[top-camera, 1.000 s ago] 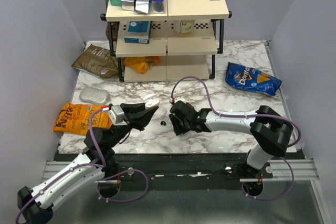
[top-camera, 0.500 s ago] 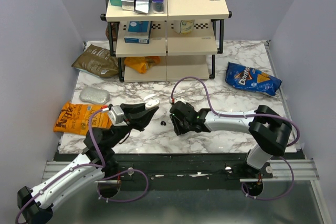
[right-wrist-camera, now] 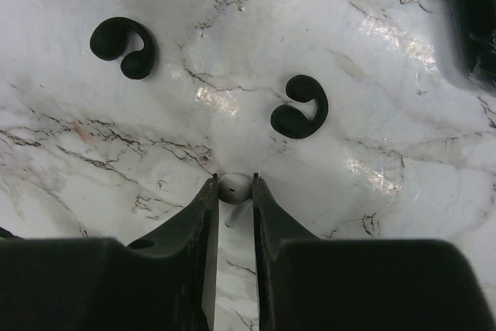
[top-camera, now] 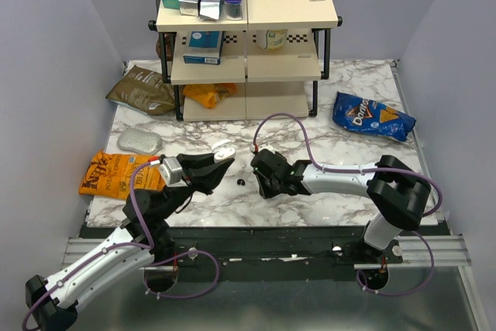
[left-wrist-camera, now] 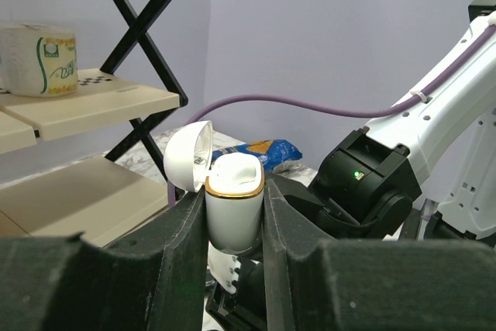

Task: Insert the wireless bluetooth earbuds into the charging case
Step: Pick up the earbud from the center of the board.

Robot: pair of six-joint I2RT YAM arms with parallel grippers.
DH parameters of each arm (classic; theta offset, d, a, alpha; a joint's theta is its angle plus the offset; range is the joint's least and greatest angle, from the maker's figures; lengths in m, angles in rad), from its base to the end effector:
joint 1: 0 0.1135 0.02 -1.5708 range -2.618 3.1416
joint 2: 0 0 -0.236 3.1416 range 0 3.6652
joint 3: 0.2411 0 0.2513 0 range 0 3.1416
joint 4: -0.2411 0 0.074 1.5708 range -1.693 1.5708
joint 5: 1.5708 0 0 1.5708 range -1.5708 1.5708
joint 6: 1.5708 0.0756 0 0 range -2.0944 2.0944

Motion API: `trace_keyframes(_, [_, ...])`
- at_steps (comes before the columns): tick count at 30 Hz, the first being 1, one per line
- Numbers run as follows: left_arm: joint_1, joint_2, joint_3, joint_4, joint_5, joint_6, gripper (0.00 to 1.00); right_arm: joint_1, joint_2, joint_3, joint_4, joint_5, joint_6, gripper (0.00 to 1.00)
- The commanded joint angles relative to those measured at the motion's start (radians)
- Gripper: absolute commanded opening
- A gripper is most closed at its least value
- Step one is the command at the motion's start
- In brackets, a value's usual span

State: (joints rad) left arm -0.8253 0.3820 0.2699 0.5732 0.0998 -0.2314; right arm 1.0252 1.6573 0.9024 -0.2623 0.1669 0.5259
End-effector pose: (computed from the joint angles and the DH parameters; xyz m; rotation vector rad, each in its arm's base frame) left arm 0.1192 -0.1402 0.3002 0.4299 1.0847 -0.9961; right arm 0.1858 0.2818 0.0987 -0.5845 2.5436 0.3631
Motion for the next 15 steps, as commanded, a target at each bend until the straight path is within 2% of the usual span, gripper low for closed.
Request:
trace_keyframes(1, [-0.006,-0.017,0.011,-0.012,-0.022,0.012,0.00,-0.002,-0.002,-0.011,-0.009,0.002,0.016,0.17])
trace_keyframes(3, [-0.008,-0.018,0.011,-0.012,-0.023,0.010,0.00,-0.002,-0.037,-0.019,-0.011,0.023,0.016,0.13])
trace_keyframes(5, [-0.009,-0.020,0.012,-0.013,-0.026,0.014,0.00,-0.002,-0.071,-0.023,-0.011,0.045,0.014,0.02])
trace_keyframes(6, [-0.009,-0.020,0.012,-0.013,-0.028,0.012,0.00,-0.002,-0.109,-0.028,-0.014,0.055,0.013,0.01])
trace_keyframes(15, [-0.009,0.004,0.022,0.010,-0.031,0.023,0.00,-0.002,-0.356,0.015,-0.064,0.178,-0.070,0.01])
